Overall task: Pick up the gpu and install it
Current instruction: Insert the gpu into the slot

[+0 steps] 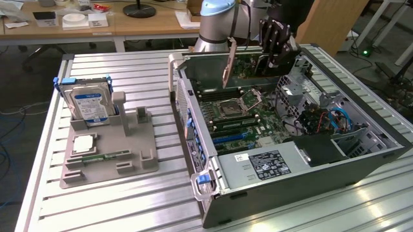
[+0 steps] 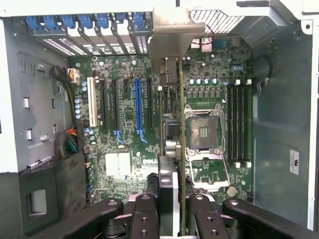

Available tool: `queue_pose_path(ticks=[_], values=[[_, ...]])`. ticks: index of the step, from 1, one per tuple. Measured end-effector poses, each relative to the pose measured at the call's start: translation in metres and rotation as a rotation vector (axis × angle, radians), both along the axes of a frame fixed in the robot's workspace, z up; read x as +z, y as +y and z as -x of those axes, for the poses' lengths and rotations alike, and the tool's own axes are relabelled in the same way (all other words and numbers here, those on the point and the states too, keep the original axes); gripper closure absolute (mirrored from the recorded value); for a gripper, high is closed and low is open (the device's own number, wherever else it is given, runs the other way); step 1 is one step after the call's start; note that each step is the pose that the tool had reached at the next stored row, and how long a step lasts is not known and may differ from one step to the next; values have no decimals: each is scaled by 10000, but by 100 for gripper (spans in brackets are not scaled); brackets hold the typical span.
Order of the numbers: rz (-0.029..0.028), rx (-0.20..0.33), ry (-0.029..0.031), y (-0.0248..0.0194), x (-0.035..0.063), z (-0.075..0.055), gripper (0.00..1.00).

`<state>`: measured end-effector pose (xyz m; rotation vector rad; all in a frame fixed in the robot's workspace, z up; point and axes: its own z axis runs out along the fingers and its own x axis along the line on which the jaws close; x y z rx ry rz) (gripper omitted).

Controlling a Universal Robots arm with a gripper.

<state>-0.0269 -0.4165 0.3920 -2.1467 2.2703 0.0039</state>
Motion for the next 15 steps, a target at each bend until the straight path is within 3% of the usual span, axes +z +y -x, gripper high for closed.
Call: queue_pose_path(ticks=[15], values=[[2, 1, -18, -1, -46, 1, 72]])
